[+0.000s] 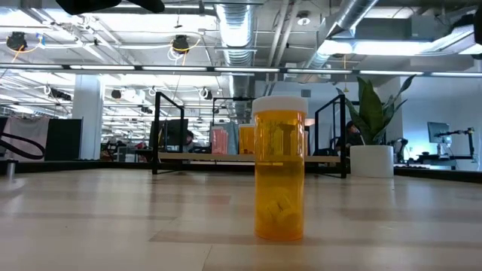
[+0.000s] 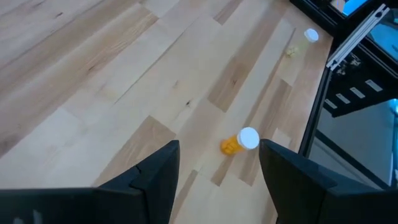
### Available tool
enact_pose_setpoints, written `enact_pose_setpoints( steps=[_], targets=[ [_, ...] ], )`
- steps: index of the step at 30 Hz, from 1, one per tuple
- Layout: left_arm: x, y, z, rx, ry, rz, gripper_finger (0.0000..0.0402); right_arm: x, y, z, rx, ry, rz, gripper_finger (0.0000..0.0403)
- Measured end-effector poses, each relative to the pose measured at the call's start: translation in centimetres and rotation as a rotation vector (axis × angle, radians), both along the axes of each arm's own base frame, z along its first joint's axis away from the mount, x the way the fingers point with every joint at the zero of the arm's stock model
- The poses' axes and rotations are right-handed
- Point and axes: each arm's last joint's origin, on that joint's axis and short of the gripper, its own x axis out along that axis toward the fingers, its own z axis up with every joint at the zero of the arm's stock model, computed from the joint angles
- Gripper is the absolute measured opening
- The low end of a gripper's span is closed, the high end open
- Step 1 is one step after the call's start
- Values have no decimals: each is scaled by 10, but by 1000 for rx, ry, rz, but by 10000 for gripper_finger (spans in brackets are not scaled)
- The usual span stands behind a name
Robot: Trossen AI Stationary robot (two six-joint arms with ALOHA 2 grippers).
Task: Pick and place medicine bottles onto shelf by color
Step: Put the yellow pill bottle on the shelf aligned with the other yellow pill bottles
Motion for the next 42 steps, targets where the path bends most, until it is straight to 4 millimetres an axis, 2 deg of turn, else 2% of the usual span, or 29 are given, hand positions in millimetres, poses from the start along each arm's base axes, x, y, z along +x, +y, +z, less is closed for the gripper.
enact_pose_setpoints(
  steps=[7,20,30,35,42],
  targets=[
    [-1,-1,0,-36,11,0,206,10,24,-9,73,-56,8,250],
    [-1,-2,0,-45,10,8,206,11,40,-36,7,11,30,250],
    [-1,-1,0,-39,5,15,206,22,52,-40,-21,-13,77,245],
    [-1,-1,0,-46,4,21,206,22,53,-44,-38,-6,92,217],
    [-1,-1,0,-58,3,34,206,23,52,-43,-35,-17,102,144]
  ],
)
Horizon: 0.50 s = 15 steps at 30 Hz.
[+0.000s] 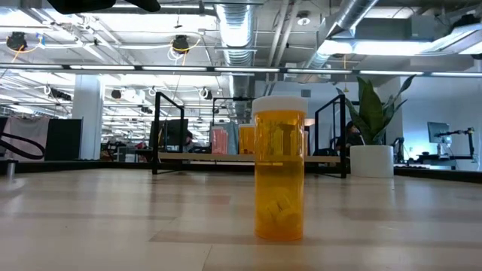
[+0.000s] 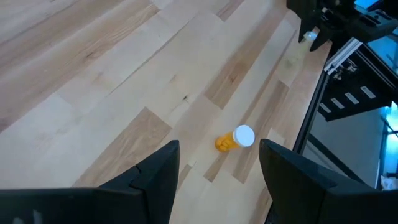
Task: Pick and place medicine bottles onto shelf by color
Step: Put the yellow pill bottle on the shelf aligned with the other yellow pill bottles
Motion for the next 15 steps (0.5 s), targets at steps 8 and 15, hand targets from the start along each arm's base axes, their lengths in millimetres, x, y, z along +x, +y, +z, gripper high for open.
enact_pose_setpoints(
  steps=[8,15],
  targets=[
    [0,0,0,3,1,1,206,9,-6,4,21,-27,48,123],
    [0,1,0,10,5,4,206,34,-25,37,-38,-73,169,151]
  ],
)
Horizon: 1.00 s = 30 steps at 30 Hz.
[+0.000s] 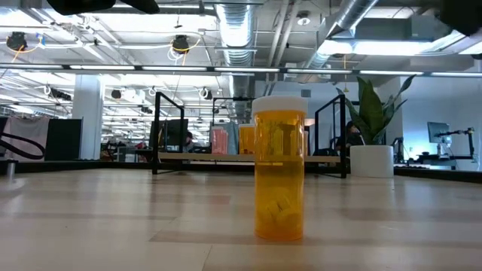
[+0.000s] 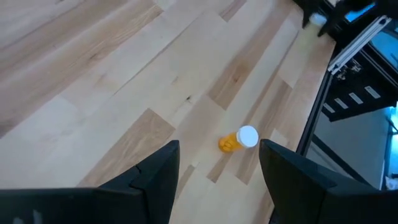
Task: Pick and place medicine bottles onto shelf by color
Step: Put the yellow pill bottle on the shelf aligned with the other yellow pill bottles
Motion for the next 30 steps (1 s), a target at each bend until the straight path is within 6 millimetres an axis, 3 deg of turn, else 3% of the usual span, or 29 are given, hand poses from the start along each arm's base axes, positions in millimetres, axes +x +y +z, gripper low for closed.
enact_pose_setpoints(
  steps=[8,14,22,30],
  targets=[
    [-3,3,-3,48,32,9,206,36,-57,46,-174,-109,95,130],
    [2,13,-4,69,68,2,206,59,-108,73,-219,-180,66,142],
    [20,55,-8,119,180,12,206,72,-181,85,-349,-237,-4,148],
    [26,100,-11,121,356,-36,206,85,-231,82,-470,-200,15,150]
  ],
)
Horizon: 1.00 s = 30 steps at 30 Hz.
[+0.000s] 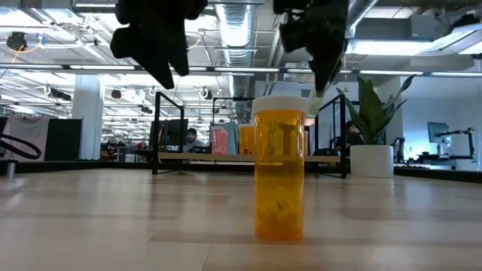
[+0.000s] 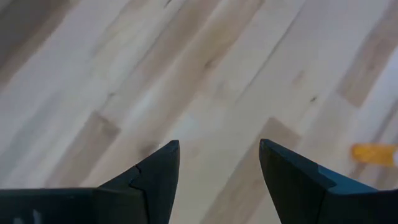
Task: Pick and place medicine bottles onto shelf by color
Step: Put the yellow pill bottle on the shelf aligned with the other yellow pill bottles
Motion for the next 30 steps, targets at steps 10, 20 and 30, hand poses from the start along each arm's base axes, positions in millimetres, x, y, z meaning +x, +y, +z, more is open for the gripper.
enact_pose_setpoints(
  steps=[10,20,30],
  targets=[
    [-10,37,8,45,127,-32,206,48,-34,-19,-183,299,146,144],
    [-23,61,14,111,249,-62,206,68,-56,-18,-224,190,142,142],
    [-25,76,14,129,293,-78,206,80,-73,-41,-249,202,151,140]
  ],
)
